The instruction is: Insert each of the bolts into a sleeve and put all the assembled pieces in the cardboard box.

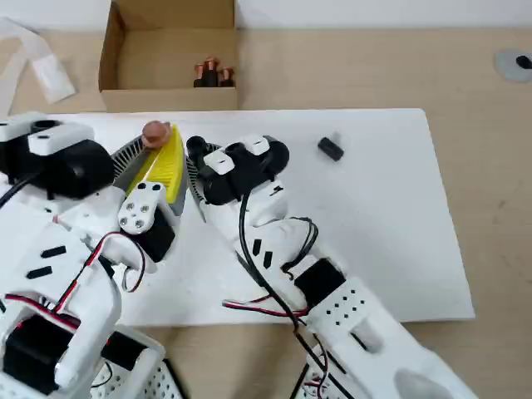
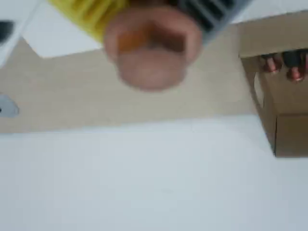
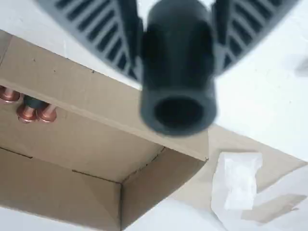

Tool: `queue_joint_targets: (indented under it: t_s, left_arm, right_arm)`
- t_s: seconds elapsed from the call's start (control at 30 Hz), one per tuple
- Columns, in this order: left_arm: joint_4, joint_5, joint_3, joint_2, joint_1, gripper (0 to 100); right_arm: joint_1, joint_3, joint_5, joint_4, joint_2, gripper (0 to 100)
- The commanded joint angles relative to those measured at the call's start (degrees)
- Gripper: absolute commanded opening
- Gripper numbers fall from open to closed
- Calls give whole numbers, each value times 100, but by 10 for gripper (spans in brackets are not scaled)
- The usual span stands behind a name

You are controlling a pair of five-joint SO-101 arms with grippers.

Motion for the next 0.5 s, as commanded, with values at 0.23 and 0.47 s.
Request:
queue_joint_targets:
  t_s: [0.23, 0.47]
  left_arm:
    - [-97, -44, -299, -22, -53, 4]
    - [-844, -62, 290, -31, -79, 4]
  right_arm:
    - [31, -101, -62, -167, -110, 9]
    - [31, -119, -62, -167, -110, 9]
